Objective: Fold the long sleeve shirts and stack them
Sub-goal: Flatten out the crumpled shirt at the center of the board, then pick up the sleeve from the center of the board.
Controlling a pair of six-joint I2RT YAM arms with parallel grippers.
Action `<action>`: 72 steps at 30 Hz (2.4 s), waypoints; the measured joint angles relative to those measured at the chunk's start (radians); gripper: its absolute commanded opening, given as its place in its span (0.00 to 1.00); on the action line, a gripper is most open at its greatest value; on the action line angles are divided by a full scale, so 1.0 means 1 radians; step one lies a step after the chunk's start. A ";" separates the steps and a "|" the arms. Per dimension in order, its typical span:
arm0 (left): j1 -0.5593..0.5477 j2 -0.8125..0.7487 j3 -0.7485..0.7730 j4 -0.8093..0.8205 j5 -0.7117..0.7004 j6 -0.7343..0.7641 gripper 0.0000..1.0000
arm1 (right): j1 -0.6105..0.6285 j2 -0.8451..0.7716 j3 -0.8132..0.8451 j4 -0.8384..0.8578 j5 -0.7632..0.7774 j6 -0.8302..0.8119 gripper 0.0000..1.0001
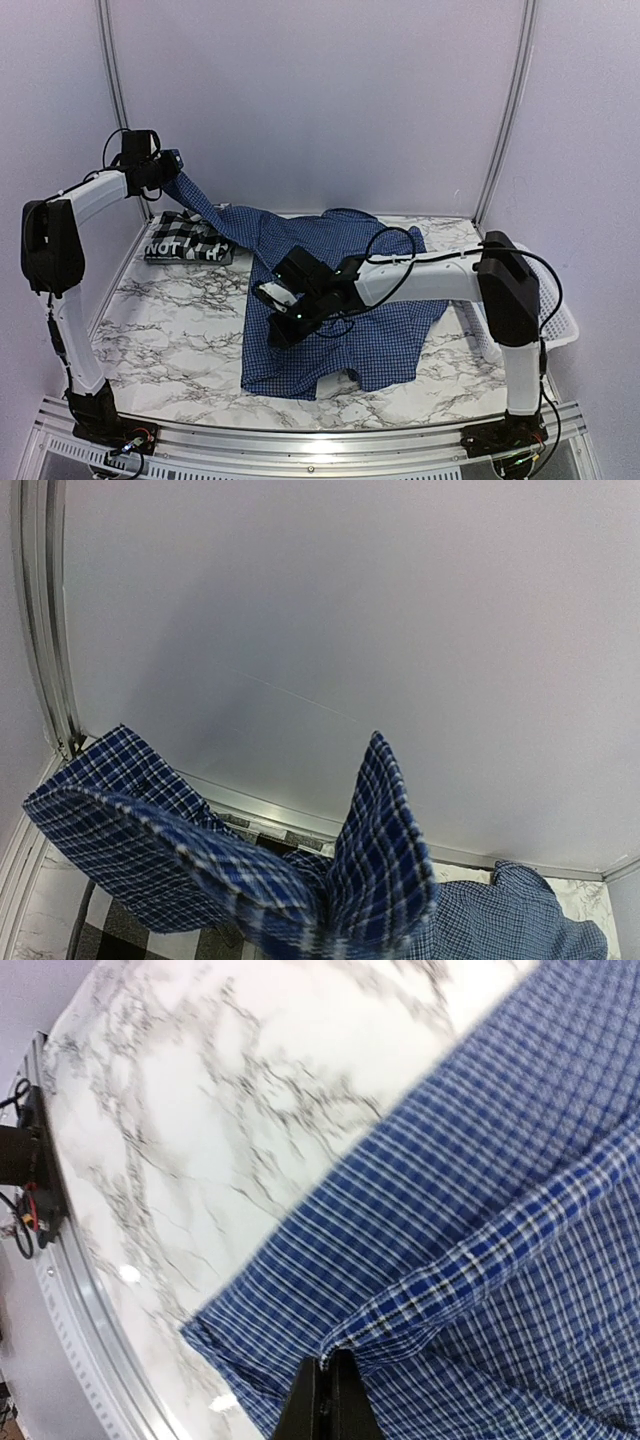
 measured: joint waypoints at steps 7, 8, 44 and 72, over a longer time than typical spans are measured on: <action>0.000 0.000 0.000 -0.002 -0.001 0.004 0.05 | 0.053 0.157 0.395 -0.006 -0.110 -0.038 0.00; 0.000 0.000 0.002 -0.004 -0.001 0.004 0.05 | 0.060 0.187 0.451 -0.002 -0.131 -0.040 0.00; -0.099 -0.153 -0.018 -0.058 -0.105 0.106 0.96 | -0.241 -0.536 -0.477 0.078 0.235 0.109 0.71; -0.151 -0.410 -0.494 -0.125 -0.052 -0.089 0.88 | -0.495 -0.880 -0.864 -0.090 0.457 0.299 0.54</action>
